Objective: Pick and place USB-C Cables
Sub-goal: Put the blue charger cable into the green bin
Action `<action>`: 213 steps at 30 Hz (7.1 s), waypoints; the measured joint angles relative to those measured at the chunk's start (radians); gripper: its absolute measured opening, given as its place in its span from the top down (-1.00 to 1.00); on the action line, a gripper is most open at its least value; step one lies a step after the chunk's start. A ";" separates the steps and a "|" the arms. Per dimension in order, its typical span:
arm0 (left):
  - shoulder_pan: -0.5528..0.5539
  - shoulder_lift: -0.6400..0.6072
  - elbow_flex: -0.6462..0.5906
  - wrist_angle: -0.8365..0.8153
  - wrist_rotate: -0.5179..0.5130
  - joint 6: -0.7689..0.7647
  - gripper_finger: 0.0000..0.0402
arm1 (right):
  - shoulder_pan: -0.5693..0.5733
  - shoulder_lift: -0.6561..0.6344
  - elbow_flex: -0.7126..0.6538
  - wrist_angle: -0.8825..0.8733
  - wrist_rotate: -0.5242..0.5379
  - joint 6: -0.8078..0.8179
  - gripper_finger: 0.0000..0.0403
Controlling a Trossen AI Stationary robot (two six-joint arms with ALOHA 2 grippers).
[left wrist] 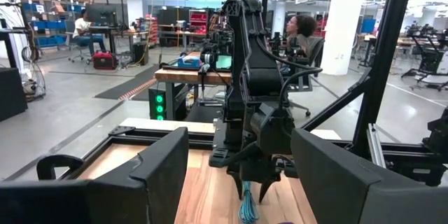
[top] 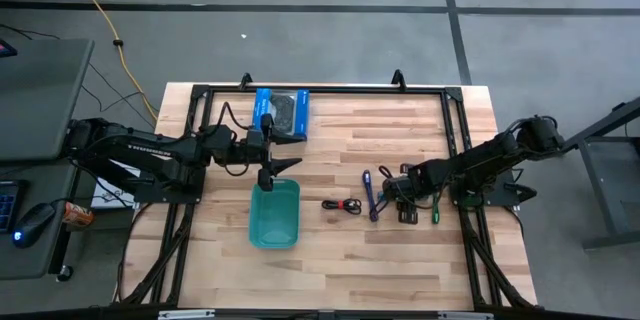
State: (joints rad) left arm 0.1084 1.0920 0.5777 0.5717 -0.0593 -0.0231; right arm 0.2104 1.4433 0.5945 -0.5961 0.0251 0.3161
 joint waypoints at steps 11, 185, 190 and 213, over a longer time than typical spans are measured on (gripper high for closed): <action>0.000 0.000 0.000 0.000 0.000 0.000 -0.17 | 0.000 0.000 0.000 0.001 -0.004 -0.002 0.62; -0.005 0.546 0.212 0.347 -0.041 -0.062 -0.11 | -0.256 -0.079 0.119 1.340 -0.204 -0.252 0.86; -0.005 0.546 0.212 0.333 -0.028 -0.061 0.21 | -0.256 -0.079 0.119 1.337 -0.204 -0.253 0.86; -0.006 0.546 0.212 0.321 -0.027 -0.070 0.99 | -0.256 -0.080 0.119 1.323 -0.187 -0.272 0.86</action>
State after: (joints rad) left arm 0.1028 1.6381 0.7898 0.8932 -0.0864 -0.0933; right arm -0.0460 1.3636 0.7132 0.7265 -0.1622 0.0444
